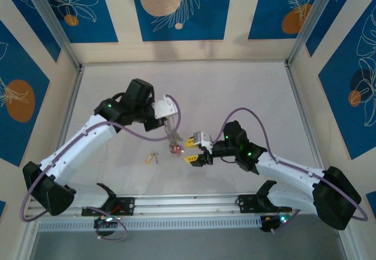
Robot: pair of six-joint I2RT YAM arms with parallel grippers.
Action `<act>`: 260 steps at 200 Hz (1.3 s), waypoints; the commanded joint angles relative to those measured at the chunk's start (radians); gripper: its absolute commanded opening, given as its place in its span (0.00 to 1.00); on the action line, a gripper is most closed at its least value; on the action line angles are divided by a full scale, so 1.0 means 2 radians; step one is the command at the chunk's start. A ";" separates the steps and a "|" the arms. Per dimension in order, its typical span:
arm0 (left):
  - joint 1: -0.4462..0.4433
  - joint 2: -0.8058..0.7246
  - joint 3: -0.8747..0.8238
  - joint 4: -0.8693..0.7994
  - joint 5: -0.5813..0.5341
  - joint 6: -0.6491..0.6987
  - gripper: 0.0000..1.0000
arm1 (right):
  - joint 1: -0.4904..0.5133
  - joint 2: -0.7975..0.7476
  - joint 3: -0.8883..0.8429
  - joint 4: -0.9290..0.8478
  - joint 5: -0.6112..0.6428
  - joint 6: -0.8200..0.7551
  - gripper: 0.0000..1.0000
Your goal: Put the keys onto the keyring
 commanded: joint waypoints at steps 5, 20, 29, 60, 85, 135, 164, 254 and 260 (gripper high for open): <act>0.032 0.014 0.050 0.003 -0.038 -0.012 0.00 | 0.017 0.050 0.025 -0.011 -0.003 -0.038 0.50; 0.035 0.019 0.064 -0.005 -0.069 0.005 0.00 | 0.025 0.091 0.041 -0.010 0.009 -0.041 0.50; 0.040 0.020 0.067 -0.008 -0.085 0.021 0.00 | 0.026 0.124 0.052 0.000 0.017 -0.031 0.51; 0.058 0.019 0.059 -0.033 -0.115 0.071 0.00 | 0.026 0.232 0.082 0.050 0.003 -0.026 0.58; 0.080 0.013 0.034 -0.038 -0.126 0.068 0.00 | 0.030 0.310 0.115 0.091 -0.013 -0.036 0.58; 0.105 -0.005 -0.018 -0.025 -0.122 0.044 0.00 | 0.053 0.414 0.171 0.149 0.040 -0.022 0.52; 0.106 -0.018 -0.030 -0.007 -0.103 0.027 0.00 | 0.066 0.461 0.215 0.109 0.062 -0.037 0.47; 0.107 -0.041 -0.065 0.042 -0.077 0.016 0.00 | 0.070 0.512 0.256 0.115 0.067 -0.003 0.39; 0.107 -0.043 -0.065 0.042 -0.073 0.014 0.00 | 0.071 0.512 0.257 0.113 0.069 -0.002 0.39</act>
